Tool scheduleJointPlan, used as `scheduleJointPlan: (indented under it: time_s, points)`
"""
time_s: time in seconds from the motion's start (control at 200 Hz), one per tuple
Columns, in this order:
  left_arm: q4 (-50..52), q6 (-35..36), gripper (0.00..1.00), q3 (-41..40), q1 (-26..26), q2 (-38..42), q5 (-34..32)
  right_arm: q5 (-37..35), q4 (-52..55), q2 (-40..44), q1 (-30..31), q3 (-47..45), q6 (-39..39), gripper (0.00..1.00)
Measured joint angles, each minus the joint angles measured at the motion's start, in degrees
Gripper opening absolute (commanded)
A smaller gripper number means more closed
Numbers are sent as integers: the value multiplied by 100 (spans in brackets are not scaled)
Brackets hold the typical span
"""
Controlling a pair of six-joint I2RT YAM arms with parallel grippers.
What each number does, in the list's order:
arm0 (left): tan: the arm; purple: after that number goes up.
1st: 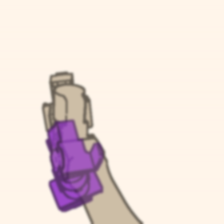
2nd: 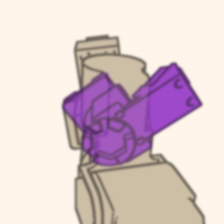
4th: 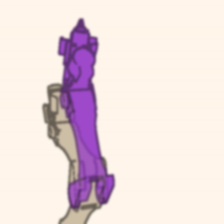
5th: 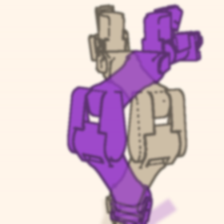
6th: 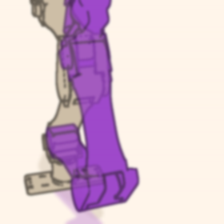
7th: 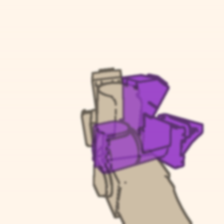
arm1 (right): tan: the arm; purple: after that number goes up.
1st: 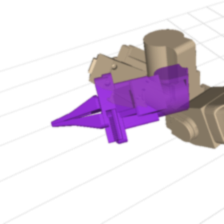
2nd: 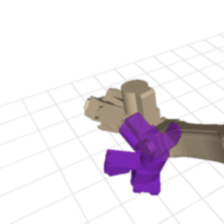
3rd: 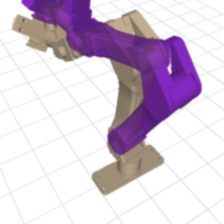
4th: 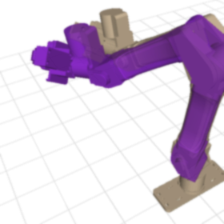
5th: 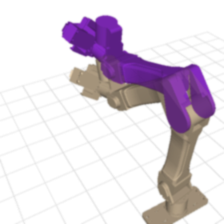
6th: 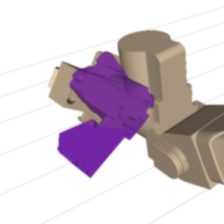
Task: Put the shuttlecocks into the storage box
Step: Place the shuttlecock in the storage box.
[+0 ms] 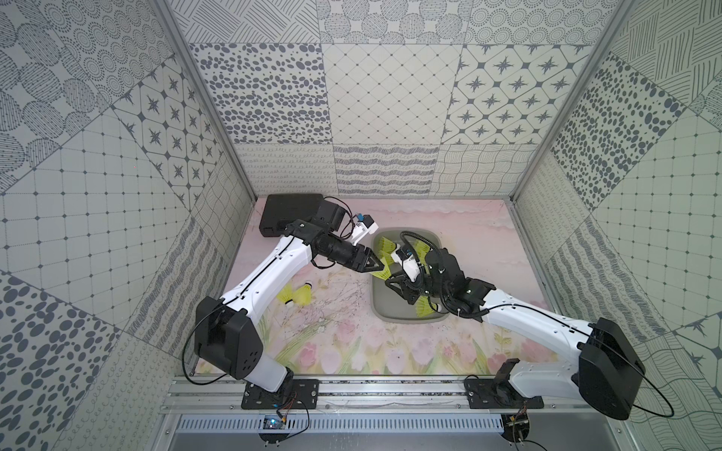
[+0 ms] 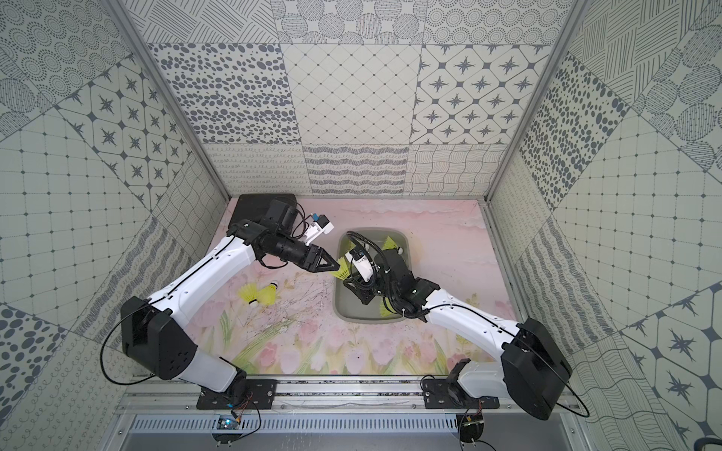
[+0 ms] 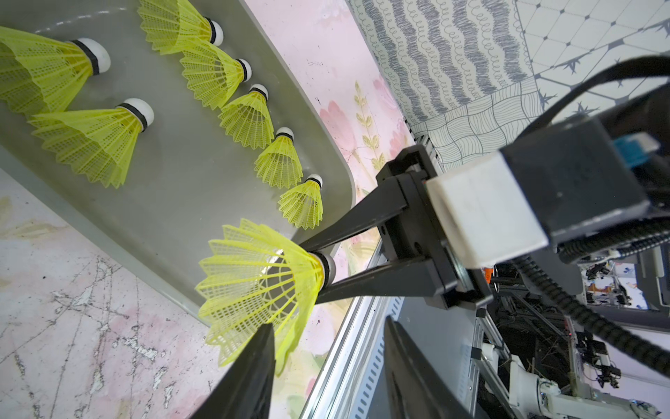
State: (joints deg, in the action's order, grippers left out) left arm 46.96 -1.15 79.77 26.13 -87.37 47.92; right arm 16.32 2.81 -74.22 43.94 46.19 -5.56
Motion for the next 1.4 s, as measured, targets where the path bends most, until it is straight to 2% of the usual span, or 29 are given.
scheduleJointPlan:
  time_s: [0.28, 0.38, 0.816, 0.951, 1.111, 1.231, 1.396]
  points:
    - [-313, -48, 58, -247, 2, 83, -2, 33, 2, 0, 0, 9, 2, 23]
    - [-378, -85, 54, -299, 2, 72, -2, 55, 2, 0, 0, 9, 2, 24]
    - [-411, -20, 8, -308, 0, -11, 9, -37, 39, 0, 0, 13, 0, 27]
    - [-387, 17, 0, -280, 0, -42, 4, -109, 66, 0, 0, 20, 0, 35]
    - [-568, -199, 0, -398, 2, -33, 17, -439, 70, 2, 2, 20, 0, 54]
    - [-1054, -713, 0, -745, 13, 28, 7, -824, 55, 125, 2, -20, -46, 65]
    - [-2162, -1744, 0, -1458, 105, 177, -151, -1471, 4, 614, 2, -308, -42, 68]
